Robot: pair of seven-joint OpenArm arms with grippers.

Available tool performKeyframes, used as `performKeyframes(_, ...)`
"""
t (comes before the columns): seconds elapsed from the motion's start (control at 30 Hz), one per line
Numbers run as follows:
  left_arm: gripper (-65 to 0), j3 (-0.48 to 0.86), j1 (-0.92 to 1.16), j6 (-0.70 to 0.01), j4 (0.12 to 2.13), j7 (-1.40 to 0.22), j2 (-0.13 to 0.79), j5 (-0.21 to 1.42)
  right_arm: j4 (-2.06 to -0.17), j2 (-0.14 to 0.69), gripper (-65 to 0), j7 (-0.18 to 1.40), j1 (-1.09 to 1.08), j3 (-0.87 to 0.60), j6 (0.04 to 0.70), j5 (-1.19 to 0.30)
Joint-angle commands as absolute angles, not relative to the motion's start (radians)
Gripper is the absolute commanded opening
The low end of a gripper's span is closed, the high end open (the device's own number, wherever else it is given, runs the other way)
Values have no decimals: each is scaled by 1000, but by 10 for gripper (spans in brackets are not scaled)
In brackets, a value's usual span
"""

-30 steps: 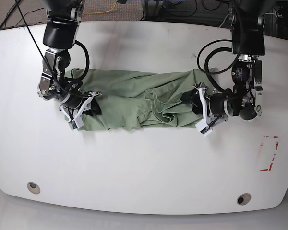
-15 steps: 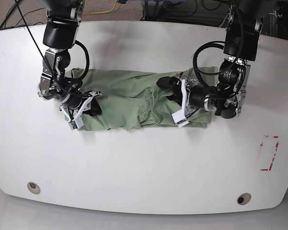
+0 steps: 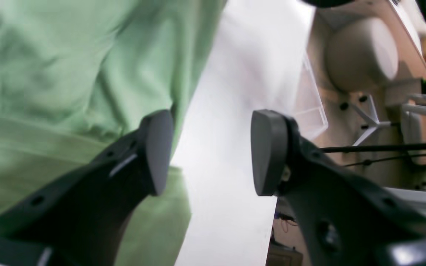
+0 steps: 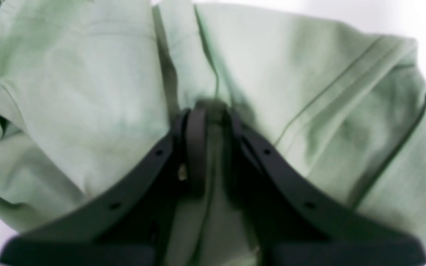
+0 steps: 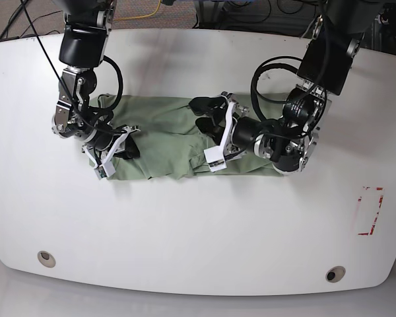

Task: Layout the t-shirt on the table in an organized manner, then fold the t-shirt properly
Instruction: 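Press the folded end down with the left gripper and release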

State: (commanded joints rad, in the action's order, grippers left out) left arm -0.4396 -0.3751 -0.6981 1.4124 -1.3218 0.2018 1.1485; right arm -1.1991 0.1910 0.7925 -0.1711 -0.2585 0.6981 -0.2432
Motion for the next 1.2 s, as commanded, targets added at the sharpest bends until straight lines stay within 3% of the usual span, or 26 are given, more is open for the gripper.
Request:
performKeyframes(0.3,-335,-156,-341,-698,1412,-1165,298,1092,-1199,191,-563,792,-171,-259,698,-245)
performKeyframes(0.43,-408,-94,-297,-698,1411,-1089,341,1010,-1199,191,-563,792,-171,-259,698,-245)
performKeyframes(0.73,-600,-87,-245,-698,1369,-1101,363,765,-1199,191,-563,792,-173,-259,698,-242)
performKeyframes(0.97,-612,-85,-199,-698,1368,-1092,358,628,-1211,191,-563,792,-174,-259,698,-249)
performKeyframes(1.2,-612,-85,-168,-698,1326,-1063,357,536,-1371,159,-555,796,-174,-263,698,-251)
